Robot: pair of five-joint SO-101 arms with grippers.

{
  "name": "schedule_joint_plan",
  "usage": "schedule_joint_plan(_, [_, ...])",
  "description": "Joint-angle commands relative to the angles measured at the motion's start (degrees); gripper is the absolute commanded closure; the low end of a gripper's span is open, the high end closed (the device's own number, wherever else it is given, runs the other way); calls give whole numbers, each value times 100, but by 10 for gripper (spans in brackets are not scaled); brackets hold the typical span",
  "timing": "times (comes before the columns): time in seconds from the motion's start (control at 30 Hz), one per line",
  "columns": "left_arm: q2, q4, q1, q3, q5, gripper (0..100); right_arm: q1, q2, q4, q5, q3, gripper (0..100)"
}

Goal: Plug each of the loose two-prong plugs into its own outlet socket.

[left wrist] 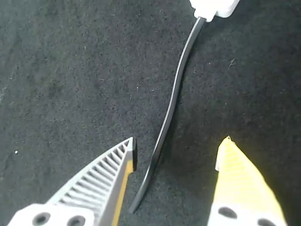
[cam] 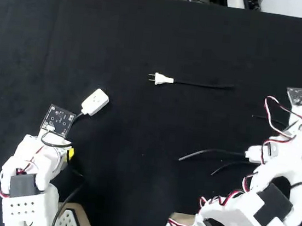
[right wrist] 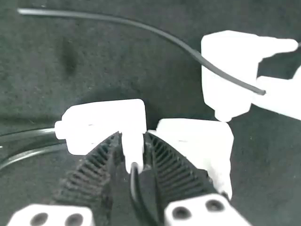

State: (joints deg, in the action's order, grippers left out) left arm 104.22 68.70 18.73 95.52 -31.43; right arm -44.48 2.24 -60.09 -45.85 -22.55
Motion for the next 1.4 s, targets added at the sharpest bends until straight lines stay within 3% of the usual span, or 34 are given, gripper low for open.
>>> schedule_joint_plan(0.0, [26,-105,-57,-31,-35,722,-97,-57,79,-62,286,983])
schedule_joint_plan(0.23, [26,-105,-57,-31,-35,722,-88,-40,176,-62,295,971])
schedule_joint_plan(0.43, [26,-105,-57,-31,-35,722,334,-330,-360,756,541,797])
schedule_joint_plan(0.7, [26,-97,-57,-31,-35,722,1345,-1033,-2611,1960,1771,789])
schedule_joint_plan(0.83, [26,-97,-48,-31,-35,722,2259,-1429,-3745,2567,2308,789])
schedule_joint_plan(0.97, [26,-70,-40,-31,-35,722,3657,-1631,-3842,3903,2237,787])
schedule_joint_plan(1.13, [26,-79,-31,-31,-35,722,5108,-1077,-2505,6277,1666,786])
schedule_joint_plan(1.37, [26,-88,-40,-31,-35,722,5556,673,-132,9670,1385,789])
